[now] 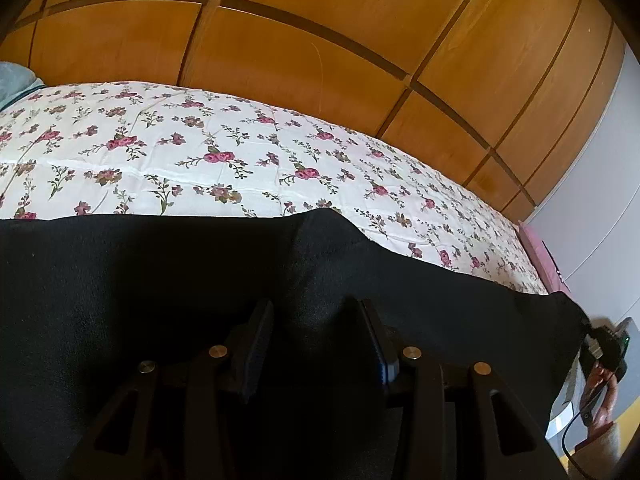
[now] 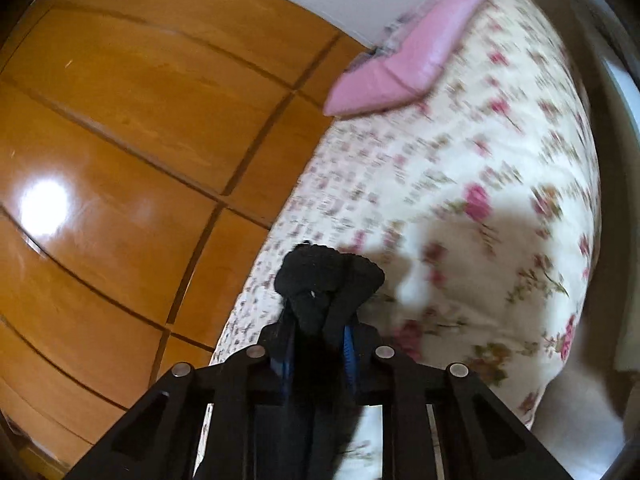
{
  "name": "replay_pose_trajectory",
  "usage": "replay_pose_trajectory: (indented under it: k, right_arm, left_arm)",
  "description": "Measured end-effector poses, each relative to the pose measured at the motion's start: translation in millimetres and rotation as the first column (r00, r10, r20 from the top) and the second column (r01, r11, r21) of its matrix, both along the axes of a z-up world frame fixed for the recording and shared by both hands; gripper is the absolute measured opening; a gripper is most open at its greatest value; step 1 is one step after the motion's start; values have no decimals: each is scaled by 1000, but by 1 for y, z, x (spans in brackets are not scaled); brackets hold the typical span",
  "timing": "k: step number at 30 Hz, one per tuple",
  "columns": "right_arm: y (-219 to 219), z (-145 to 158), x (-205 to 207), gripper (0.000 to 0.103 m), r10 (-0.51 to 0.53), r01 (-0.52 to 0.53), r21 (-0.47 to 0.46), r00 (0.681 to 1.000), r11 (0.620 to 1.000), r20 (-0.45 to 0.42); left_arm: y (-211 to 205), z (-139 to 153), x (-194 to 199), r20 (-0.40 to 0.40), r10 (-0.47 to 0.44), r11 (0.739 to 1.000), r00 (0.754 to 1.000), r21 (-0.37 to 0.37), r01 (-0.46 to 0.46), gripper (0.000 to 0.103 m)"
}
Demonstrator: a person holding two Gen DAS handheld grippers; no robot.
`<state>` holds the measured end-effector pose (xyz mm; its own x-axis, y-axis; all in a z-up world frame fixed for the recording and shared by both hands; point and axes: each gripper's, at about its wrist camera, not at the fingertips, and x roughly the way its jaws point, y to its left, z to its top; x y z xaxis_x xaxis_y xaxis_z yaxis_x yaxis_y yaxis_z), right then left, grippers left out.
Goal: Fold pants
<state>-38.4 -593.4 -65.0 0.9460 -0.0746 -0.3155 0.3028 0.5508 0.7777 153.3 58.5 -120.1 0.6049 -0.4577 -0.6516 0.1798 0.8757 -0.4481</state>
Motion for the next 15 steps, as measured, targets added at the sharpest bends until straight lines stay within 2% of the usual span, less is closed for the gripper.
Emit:
replay_pose_trajectory:
  k: [3, 6, 11, 15]
  right_arm:
    - [26, 33, 6, 20, 11, -15, -116, 999, 993, -31]
    - [55, 62, 4, 19, 25, -35, -238, 999, 971, -46]
    - [117, 109, 7, 19, 84, -89, -445, 996, 891, -31]
    - [168, 130, 6, 19, 160, -148, -547, 987, 824, -25]
  left_arm:
    - [3, -1, 0, -1, 1, 1000, 1000, -25, -1, 44]
    - [5, -1, 0, -1, 3, 999, 1000, -48, -3, 44]
    - [9, -1, -3, 7, 6, 997, 1000, -75, -5, 44]
    - [12, -2, -3, 10, 8, 994, 1000, -105, -7, 44]
